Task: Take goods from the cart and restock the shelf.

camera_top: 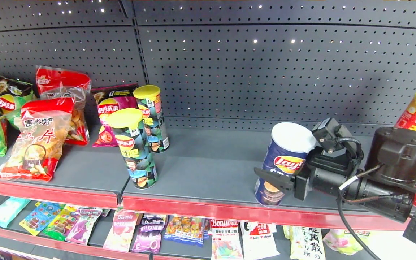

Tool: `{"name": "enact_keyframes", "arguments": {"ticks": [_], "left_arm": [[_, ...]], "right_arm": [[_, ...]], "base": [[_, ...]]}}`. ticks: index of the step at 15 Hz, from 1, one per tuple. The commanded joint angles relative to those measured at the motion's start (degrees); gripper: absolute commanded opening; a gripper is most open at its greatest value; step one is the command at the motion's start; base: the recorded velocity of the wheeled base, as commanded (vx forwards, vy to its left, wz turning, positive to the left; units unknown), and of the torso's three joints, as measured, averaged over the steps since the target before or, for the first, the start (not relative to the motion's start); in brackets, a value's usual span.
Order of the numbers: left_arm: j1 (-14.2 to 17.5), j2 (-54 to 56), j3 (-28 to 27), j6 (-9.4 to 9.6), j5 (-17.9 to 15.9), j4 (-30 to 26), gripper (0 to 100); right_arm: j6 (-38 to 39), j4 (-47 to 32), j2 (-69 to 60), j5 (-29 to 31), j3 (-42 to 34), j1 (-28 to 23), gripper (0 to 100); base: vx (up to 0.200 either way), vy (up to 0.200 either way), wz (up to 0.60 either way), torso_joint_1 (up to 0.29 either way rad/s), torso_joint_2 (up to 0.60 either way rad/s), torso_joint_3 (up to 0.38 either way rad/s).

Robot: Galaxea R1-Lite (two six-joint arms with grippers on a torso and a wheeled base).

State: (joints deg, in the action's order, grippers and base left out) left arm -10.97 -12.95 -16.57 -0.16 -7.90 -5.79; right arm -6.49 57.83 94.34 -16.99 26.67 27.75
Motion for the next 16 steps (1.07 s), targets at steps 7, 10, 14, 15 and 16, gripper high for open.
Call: {"name": "enact_keyframes", "arguments": {"ticks": [7,10,14,15,16], "left_arm": [[0.0,-0.6,0.2,0.42,-1.2,0.0,0],[0.0,-0.4,1.5,0.60,-1.5,0.0,0],[0.0,-0.6,1.4,0.86,-1.5,0.1,0],[0.0,-0.6,1.4,0.86,-1.5,0.1,0],[0.0,-0.7,1.4,0.86,-1.5,0.1,0]], "right_arm": [[0.8,0.2,-6.9,2.1,-5.5,-0.4,100],[0.7,0.1,-11.1,2.1,-10.8,-0.5,100],[0.7,0.1,-17.4,2.1,-17.8,-2.5,100],[0.5,0.0,-18.8,2.2,-18.9,-3.1,100],[0.2,-0.1,-21.5,4.1,-20.6,-4.3,100]], "base": [[0.000,0.000,0.00,0.000,0.00,0.000],[0.000,0.000,0.00,0.000,0.00,0.000],[0.000,0.000,0.00,0.000,0.00,0.000],[0.000,0.000,0.00,0.000,0.00,0.000],[0.000,0.000,0.00,0.000,0.00,0.000]]}}
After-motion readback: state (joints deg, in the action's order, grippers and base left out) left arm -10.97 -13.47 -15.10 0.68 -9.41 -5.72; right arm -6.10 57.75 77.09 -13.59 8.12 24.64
